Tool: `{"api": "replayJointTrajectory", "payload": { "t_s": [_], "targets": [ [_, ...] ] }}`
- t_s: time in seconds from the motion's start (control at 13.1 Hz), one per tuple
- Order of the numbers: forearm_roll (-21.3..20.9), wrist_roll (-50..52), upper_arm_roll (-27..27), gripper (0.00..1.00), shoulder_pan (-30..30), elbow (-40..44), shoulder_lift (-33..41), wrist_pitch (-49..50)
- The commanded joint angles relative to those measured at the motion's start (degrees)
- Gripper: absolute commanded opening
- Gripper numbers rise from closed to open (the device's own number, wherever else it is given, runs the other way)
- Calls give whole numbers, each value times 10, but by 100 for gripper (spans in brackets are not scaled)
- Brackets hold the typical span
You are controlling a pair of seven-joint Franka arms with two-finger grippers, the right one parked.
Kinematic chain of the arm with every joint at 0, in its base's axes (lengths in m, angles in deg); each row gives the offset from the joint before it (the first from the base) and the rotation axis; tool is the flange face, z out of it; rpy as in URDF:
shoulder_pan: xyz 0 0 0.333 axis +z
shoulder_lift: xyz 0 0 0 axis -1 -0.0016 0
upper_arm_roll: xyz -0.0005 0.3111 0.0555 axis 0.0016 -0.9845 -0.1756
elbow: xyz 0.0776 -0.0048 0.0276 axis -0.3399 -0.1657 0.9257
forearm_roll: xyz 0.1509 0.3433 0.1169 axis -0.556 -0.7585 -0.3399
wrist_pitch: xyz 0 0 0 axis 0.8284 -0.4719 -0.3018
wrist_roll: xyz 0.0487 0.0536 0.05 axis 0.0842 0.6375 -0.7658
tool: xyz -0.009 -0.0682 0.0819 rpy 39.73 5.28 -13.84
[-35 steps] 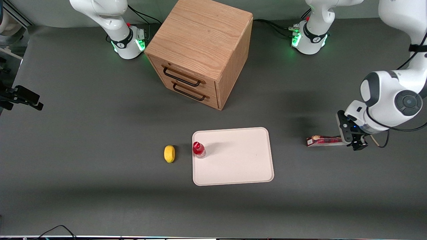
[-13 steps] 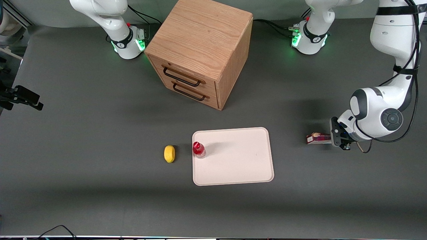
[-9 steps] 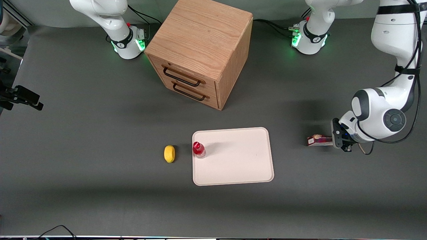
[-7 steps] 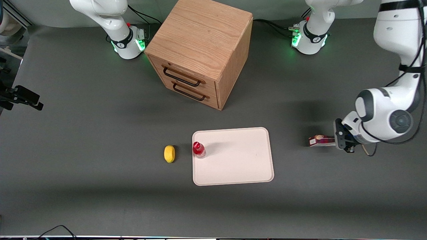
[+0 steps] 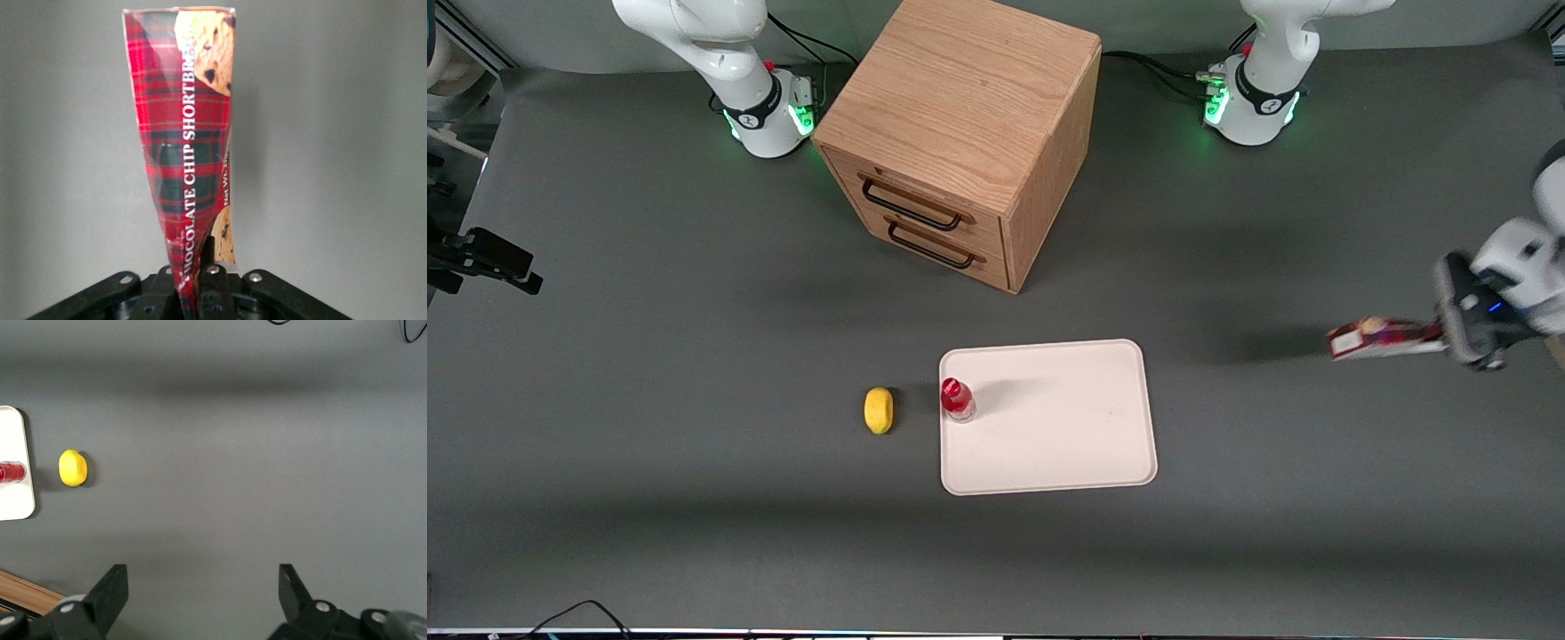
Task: Place red cookie box on tray
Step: 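Lift the shortbread box upright with the left gripper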
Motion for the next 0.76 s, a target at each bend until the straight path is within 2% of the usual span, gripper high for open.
{"api": "replayJointTrajectory", "payload": {
  "t_s": [0.0,0.23,0.38,0.46,0.69],
  "targets": [
    [-32,42,-6,0,-11,69,24,103],
    [-33,81,-5,0,-12,77,21,104],
    [-33,180,0,0,-30,76,22,103],
    [-34,243,14,0,-44,75,21,102],
    [-48,440,101,0,-47,71,16,90]
  ]
}}
